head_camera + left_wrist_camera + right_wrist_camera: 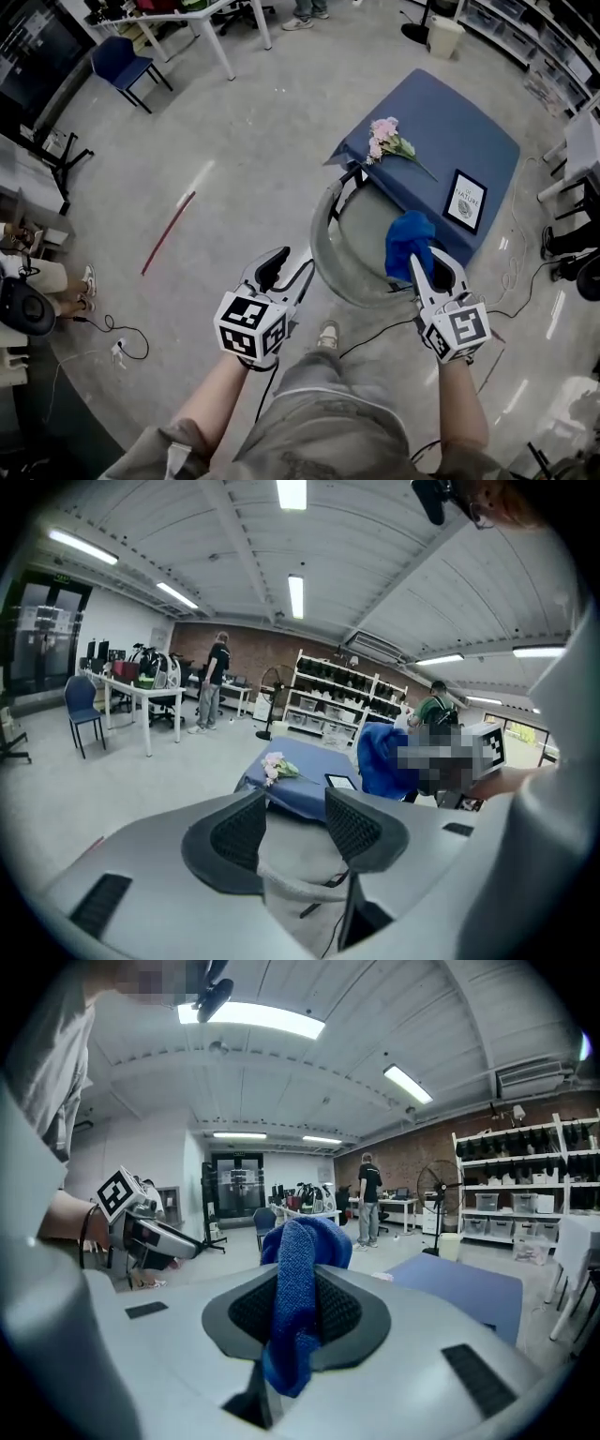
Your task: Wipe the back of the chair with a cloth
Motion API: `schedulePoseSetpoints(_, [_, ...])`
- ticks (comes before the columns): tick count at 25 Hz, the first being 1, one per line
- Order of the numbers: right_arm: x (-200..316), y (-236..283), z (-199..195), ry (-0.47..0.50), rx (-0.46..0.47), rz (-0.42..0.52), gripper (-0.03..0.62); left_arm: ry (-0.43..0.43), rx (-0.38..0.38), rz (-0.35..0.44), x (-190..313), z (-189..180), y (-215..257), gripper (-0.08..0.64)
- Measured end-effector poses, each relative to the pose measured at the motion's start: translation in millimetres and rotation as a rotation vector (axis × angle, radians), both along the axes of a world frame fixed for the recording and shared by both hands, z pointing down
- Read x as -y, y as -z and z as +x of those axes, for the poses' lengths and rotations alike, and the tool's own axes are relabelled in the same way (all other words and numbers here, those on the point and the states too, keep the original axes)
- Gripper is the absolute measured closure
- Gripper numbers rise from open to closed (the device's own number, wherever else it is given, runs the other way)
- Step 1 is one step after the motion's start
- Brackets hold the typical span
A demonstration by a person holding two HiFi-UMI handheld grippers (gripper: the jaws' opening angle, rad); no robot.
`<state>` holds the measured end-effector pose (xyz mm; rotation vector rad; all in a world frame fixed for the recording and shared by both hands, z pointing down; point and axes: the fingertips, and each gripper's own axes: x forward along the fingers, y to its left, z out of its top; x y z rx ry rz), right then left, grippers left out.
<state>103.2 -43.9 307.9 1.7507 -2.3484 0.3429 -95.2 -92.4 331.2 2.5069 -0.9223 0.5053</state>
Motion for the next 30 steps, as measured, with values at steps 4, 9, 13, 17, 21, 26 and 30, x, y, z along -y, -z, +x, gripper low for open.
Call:
schedulePoseSetpoints(4, [36.7, -39.3, -0.9, 0.054, 0.000, -0.040, 0.514, 0.033, 0.007, -0.078, 19.2, 5.0, -34.2, 0.353])
schedulePoseSetpoints(9, [80.6, -85.1, -4.6, 0.125, -0.004, -0.092, 0.514, 0.090, 0.034, -0.148, 34.9, 7.0, -64.2, 0.345])
schedulePoseSetpoints(13, [111.4, -113.9, -8.6, 0.209, 0.008, -0.124, 0.514, 0.141, 0.061, -0.202, 42.0, 11.4, -89.2, 0.341])
schedulePoseSetpoints(17, [140.5, -145.0, -7.9, 0.286, 0.021, -0.152, 0.514, 0.211, 0.102, -0.237, 53.4, 15.1, -113.8, 0.331])
schedulePoseSetpoints(21, [167.3, -177.5, -3.6, 0.338, 0.033, -0.185, 0.514, 0.252, 0.122, -0.266, 63.6, 22.5, -131.7, 0.331])
schedulePoseSetpoints(26, [189.8, -226.5, -6.4, 0.379, 0.050, -0.234, 0.514, 0.292, 0.159, -0.301, 70.0, 24.1, -160.5, 0.316])
schedulePoseSetpoints(30, [203.9, -274.6, -16.8, 0.391, 0.072, -0.285, 0.514, 0.335, 0.160, -0.342, 69.3, 21.2, -183.7, 0.313])
